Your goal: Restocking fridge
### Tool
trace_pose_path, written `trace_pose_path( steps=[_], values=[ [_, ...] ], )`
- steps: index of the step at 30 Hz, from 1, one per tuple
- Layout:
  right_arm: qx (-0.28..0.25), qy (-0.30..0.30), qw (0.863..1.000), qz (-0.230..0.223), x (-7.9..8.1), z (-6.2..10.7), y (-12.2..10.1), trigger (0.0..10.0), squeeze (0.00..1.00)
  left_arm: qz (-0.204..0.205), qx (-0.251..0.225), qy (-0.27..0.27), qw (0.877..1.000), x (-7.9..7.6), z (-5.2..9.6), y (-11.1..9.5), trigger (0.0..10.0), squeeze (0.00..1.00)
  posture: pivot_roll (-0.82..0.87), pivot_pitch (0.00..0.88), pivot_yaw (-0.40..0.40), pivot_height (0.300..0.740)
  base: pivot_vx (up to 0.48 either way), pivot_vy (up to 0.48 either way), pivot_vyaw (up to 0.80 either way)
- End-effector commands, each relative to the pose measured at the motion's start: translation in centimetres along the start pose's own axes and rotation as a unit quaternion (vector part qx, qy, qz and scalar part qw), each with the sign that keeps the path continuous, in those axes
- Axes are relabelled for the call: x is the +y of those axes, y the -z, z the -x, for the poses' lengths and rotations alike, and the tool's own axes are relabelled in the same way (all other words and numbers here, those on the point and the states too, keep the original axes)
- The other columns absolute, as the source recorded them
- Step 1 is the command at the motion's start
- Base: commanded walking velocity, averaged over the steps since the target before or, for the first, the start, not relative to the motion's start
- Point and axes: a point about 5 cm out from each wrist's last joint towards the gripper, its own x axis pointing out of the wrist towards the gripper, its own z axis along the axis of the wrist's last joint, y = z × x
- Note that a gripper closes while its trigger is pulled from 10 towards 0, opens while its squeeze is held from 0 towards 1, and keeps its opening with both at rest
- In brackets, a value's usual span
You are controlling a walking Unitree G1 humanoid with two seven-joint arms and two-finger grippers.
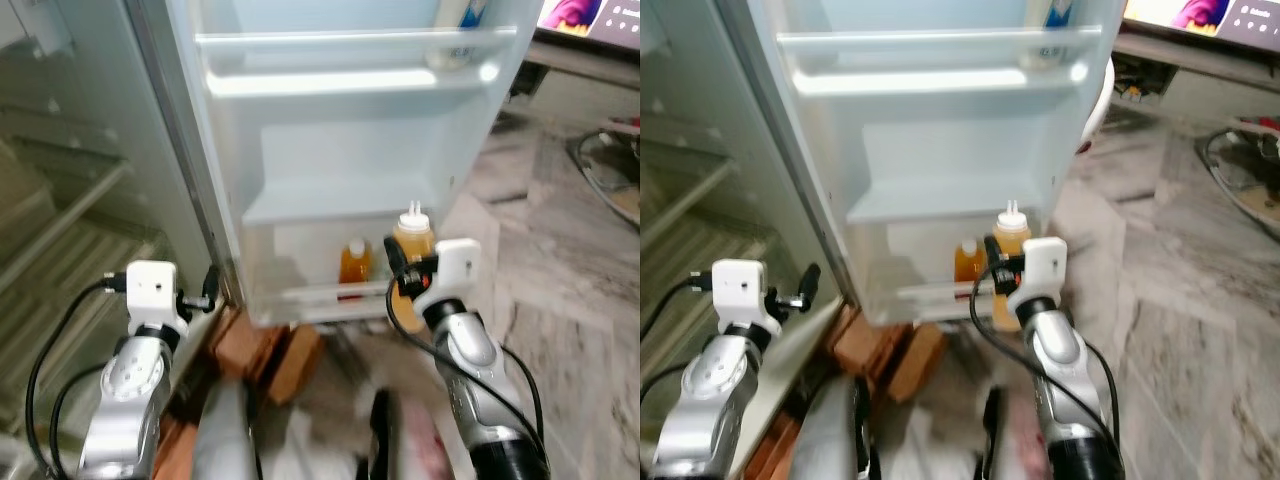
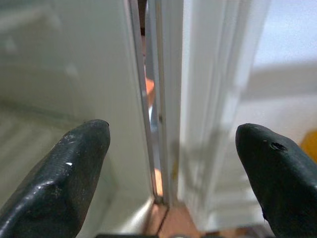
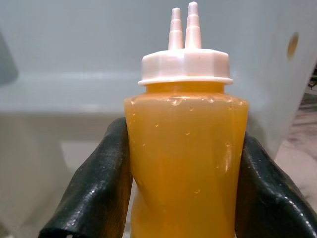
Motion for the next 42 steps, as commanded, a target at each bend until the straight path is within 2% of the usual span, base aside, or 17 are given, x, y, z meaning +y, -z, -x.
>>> trace_pose_path(
  steps=[1, 7, 14, 22, 27, 30, 38, 42],
  values=[
    [-0.018, 0.012, 1.000, 0.004, -0.4, -0.2, -0.6, 10.0, 0.00, -0.009, -0.008, -0.010, 1.000, 0.4, -0.1, -0.2, 10.0, 0.00, 0.13, 0.000, -0.015, 0.701, 0.000, 0.000, 0.00],
    [-0.017, 0.020, 1.000, 0.000, -1.0, -0.2, -0.6, 10.0, 0.00, -0.031, -0.001, -0.031, 0.999, 0.5, -0.4, -0.1, 10.0, 0.00, 0.11, 0.000, -0.003, 0.736, 0.000, 0.000, 0.00],
    [-0.009, 0.017, 1.000, 0.003, -1.4, 0.1, -0.4, 10.0, 0.00, -0.020, -0.003, -0.021, 1.000, -0.2, -0.3, 0.3, 10.0, 0.00, 0.10, 0.000, -0.023, 0.740, 0.000, 0.000, 0.00],
    [0.006, 0.003, 1.000, -0.004, -0.9, 0.7, 0.2, 10.0, 0.00, -0.018, 0.008, -0.012, 1.000, -1.1, 0.0, 1.0, 10.0, 0.00, 0.09, 0.000, -0.033, 0.740, 0.000, 0.000, 0.00],
    [0.030, -0.022, 0.998, -0.045, -0.1, 2.1, 1.3, 10.0, 0.00, -0.013, 0.016, -0.010, 1.000, -1.5, 0.2, 1.5, 10.0, 0.00, 0.08, 0.000, -0.035, 0.740, -0.105, 0.000, 0.00],
    [0.035, -0.038, 0.997, -0.057, 0.3, 2.1, 1.4, 10.0, 0.00, -0.013, 0.009, -0.007, 1.000, -1.7, -0.1, 1.2, 10.0, 0.00, 0.08, 0.000, -0.032, 0.740, -0.266, 0.000, 0.00],
    [0.046, -0.048, 0.996, -0.057, 0.5, 1.9, 1.4, 10.0, 0.00, -0.016, 0.001, -0.005, 1.000, -1.7, -0.4, 0.7, 10.0, 0.00, 0.09, 0.000, -0.032, 0.740, -0.262, 0.000, 0.00],
    [0.037, -0.076, 0.996, -0.028, 1.2, 1.8, 1.1, 10.0, 0.00, -0.019, -0.001, -0.003, 1.000, -1.8, -0.5, 0.6, 10.0, 0.00, 0.09, 0.000, -0.033, 0.740, 0.000, 0.000, 0.20]
  ],
)
